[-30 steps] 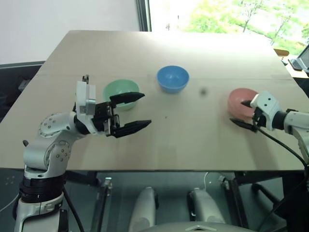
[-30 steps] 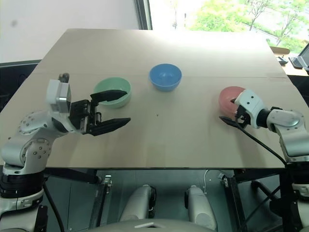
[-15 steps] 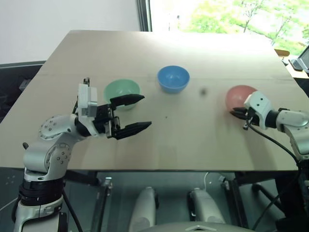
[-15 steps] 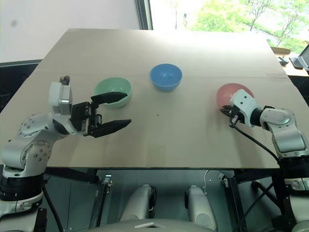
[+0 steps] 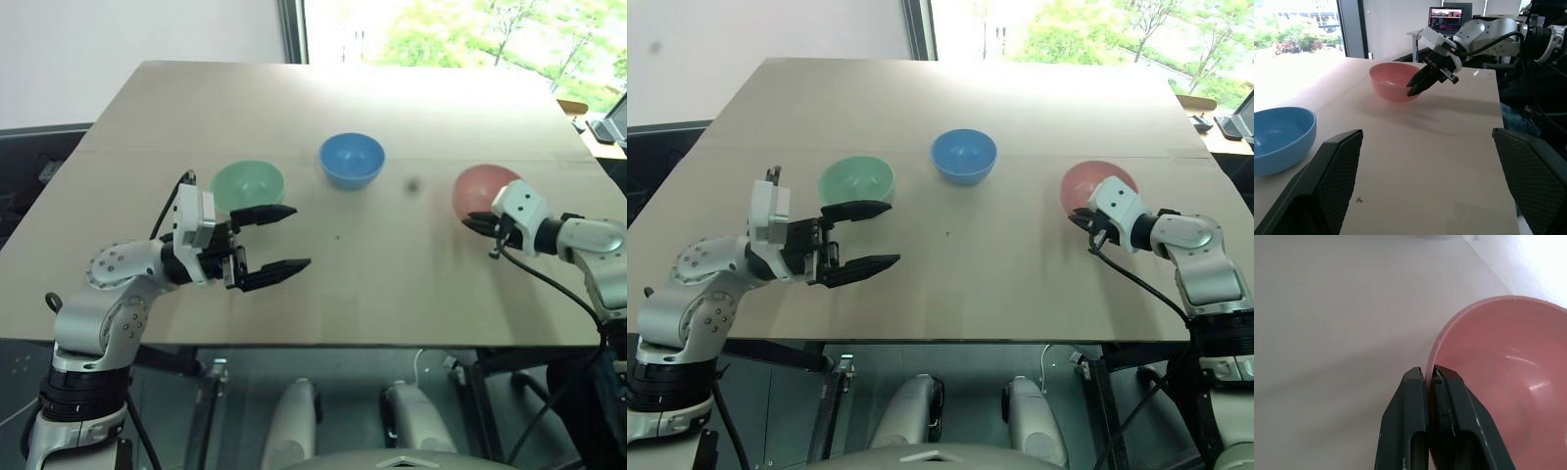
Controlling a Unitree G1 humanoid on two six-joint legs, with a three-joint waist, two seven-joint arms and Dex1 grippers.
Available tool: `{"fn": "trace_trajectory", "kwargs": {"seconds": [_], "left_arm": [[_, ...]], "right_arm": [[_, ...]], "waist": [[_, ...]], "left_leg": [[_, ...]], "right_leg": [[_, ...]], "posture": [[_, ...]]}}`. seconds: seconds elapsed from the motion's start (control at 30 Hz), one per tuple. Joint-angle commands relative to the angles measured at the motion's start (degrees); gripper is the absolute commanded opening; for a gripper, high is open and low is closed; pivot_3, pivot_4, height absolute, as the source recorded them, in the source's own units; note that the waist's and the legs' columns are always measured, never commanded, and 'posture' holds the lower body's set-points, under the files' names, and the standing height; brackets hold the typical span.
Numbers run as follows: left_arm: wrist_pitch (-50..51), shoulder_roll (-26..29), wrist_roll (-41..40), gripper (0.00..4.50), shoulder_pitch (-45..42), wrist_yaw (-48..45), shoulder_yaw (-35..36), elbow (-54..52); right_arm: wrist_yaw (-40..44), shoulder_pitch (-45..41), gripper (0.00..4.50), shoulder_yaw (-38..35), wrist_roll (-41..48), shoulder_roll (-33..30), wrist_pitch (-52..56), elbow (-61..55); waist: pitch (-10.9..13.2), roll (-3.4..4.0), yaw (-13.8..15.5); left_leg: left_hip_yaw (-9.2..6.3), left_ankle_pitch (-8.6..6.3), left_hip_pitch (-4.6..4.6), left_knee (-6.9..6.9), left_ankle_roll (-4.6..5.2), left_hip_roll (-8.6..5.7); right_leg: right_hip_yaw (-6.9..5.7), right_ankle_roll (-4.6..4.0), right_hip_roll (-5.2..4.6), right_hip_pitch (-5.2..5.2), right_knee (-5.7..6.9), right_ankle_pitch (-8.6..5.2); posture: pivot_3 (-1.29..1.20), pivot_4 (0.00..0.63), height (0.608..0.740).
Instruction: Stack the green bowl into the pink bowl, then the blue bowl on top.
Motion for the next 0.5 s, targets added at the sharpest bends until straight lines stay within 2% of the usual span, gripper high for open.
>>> {"fn": "trace_trajectory", "kwargs": {"seconds": [0.03, 0.5], "left_arm": [[-0.88, 0.63, -0.22, 4.5, -1.06, -0.29, 0.26, -1.2], [-1.16, -0.18, 0.18, 4.5, -1.13, 1.1, 0.17, -1.72]], "right_arm": [[-0.04, -1.34, 0.05, -0.77, -0.14, -0.13, -1.84, -0.43], [1.15, -3.03, 0.05, -0.23, 1.06, 1.34, -2.11, -3.88]], "waist": [[0.0, 0.0, -0.01], [0.0, 0.0, -0.02]], "left_leg": [[0.0, 0.0, 0.0, 0.0, 0.0, 0.0], [0.0, 0.0, 0.0, 0.0, 0.0, 0.0]], "right_leg": [[0.0, 0.0, 0.0, 0.0, 0.0, 0.0], [0.0, 0.0, 0.0, 0.0, 0.0, 0.0]], "posture": [[0.0, 0.15, 0.74], [0.0, 0.15, 0.74]]}}
